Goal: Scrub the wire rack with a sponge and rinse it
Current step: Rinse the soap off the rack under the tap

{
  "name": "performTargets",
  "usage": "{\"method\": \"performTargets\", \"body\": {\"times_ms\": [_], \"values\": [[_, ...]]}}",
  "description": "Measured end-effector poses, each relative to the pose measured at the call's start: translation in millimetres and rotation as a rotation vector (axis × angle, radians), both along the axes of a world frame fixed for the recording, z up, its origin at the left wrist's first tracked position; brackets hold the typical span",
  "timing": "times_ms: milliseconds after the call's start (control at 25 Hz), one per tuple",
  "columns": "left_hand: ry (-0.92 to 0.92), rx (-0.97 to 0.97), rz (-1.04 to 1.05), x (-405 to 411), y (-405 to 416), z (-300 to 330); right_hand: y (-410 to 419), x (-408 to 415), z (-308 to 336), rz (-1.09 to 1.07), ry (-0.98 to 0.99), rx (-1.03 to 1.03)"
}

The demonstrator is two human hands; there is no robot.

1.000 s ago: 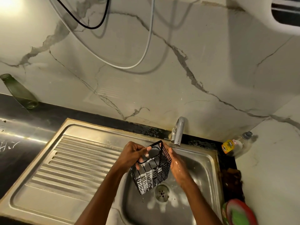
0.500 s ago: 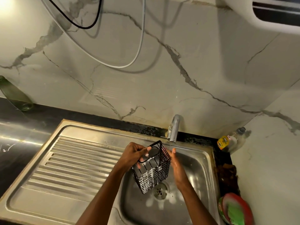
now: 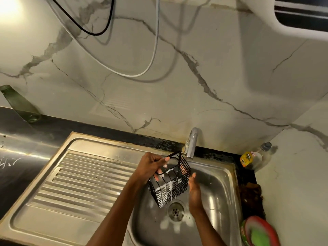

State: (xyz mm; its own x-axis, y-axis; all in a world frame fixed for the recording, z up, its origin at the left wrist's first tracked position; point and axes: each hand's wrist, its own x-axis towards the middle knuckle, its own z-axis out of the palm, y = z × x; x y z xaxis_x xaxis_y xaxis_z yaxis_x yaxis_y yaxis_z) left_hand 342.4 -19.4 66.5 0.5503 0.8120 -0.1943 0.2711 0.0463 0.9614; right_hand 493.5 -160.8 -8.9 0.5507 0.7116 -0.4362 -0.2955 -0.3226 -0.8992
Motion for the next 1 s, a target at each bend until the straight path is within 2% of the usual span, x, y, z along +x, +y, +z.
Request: {"method": "performTargets", "body": {"times_ms": [80, 160, 320, 480, 600, 720, 760, 840, 1000], "values": [[-0.002, -0.011, 0.015, -5, 4, 2, -7, -3, -20, 0.097, 0.02, -0.131], [0.015, -0.017, -0.012, -9, 3, 0, -8, 0, -32, 0.136, 0.042, -0.167], [0.036, -0.009, -0.007, -9, 6, -11, 17, -2, 4, 0.125, 0.118, -0.018], [0.12, 0.041, -0.073, -1, 5, -22, 33, -1, 37, 0.07, 0.11, 0.151], [0.102, 0.026, -0.06, 2, 0, -21, 25, -4, 22, 0.032, 0.197, 0.206], [0.073, 0.018, -0.102, -2, 7, -16, -3, -7, -33, 0.025, 0.061, -0.09], [0.071, 0.005, -0.122, -3, 8, -16, -11, -8, -36, 0.055, 0.07, -0.144], [0.066, -0.026, -0.15, -3, 6, -19, -16, -12, -29, 0.039, 0.155, -0.117], [0.026, -0.074, -0.16, 2, 4, -21, 5, -4, 9, 0.057, 0.246, 0.083]]}}
